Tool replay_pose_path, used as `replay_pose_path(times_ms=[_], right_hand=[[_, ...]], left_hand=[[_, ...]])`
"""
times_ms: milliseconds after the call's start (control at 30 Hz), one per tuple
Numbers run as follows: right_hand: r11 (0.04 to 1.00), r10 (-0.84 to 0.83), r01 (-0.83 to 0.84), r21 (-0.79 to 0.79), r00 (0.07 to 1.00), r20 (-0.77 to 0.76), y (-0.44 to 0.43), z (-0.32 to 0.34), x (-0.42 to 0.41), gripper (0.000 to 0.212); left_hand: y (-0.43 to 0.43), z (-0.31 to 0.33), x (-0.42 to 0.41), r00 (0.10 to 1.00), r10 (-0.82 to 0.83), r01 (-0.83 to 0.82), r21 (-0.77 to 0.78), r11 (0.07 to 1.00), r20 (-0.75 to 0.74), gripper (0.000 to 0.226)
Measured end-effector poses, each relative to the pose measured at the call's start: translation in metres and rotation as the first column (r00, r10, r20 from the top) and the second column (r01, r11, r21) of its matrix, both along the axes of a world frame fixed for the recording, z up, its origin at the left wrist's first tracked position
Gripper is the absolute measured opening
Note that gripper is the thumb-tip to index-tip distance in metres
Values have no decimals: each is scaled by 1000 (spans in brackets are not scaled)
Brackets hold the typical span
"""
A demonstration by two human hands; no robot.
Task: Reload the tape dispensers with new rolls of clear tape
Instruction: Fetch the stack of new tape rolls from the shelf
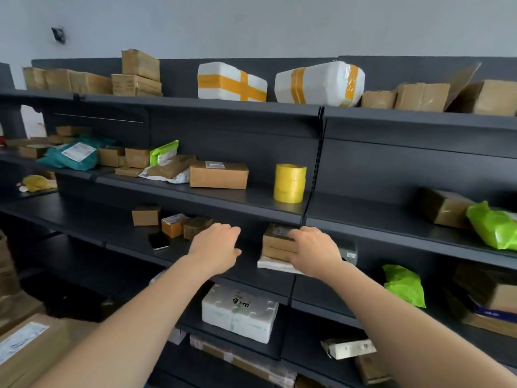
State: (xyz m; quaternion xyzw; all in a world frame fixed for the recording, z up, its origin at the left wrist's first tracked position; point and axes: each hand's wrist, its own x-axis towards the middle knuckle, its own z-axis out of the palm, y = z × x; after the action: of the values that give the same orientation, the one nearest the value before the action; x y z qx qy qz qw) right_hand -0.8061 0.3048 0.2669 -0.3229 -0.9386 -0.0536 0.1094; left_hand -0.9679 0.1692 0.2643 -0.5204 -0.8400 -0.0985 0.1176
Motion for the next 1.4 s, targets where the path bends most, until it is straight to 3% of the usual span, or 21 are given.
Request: replay_pose_path(times_ms=[400, 600, 667, 767, 900, 1000, 1167, 1400], right_hand=[[992, -127, 125, -29, 986, -106, 165, 25, -75, 43], [938, -279, 187, -292, 906, -318, 239, 37, -123, 50], [876, -358, 156, -457, 845, -398, 256, 44, -140, 58], [728, -524, 86, -680, 710, -470, 280, 48, -163, 76], [501, -671, -59, -864, 603, -430, 301, 44, -180, 100], [374, -690, -172, -912, 605, -397, 309, 43, -186, 94], [275, -720, -244, -930, 589, -368, 319, 44, -190, 80], [305, -711, -338, -890, 541, -450, 317, 45, -190, 46]], left_hand=[[178, 30, -86, 992, -116, 113, 70, 991, 44, 49], [273, 40, -137, 932, -218, 172, 177, 969, 291, 61], [302, 45, -152, 858, -236, 143, 230, 963, 455, 64], [338, 51, -167, 673, -251, 60, 287, 956, 696, 68], [367, 52, -176, 299, -244, -36, 267, 963, 922, 83], [382, 49, -180, 73, -201, -59, 205, 977, 977, 95], [396, 46, -183, -44, -138, -67, 135, 989, 989, 95], [397, 43, -172, -16, -240, -190, 233, 954, 971, 69]])
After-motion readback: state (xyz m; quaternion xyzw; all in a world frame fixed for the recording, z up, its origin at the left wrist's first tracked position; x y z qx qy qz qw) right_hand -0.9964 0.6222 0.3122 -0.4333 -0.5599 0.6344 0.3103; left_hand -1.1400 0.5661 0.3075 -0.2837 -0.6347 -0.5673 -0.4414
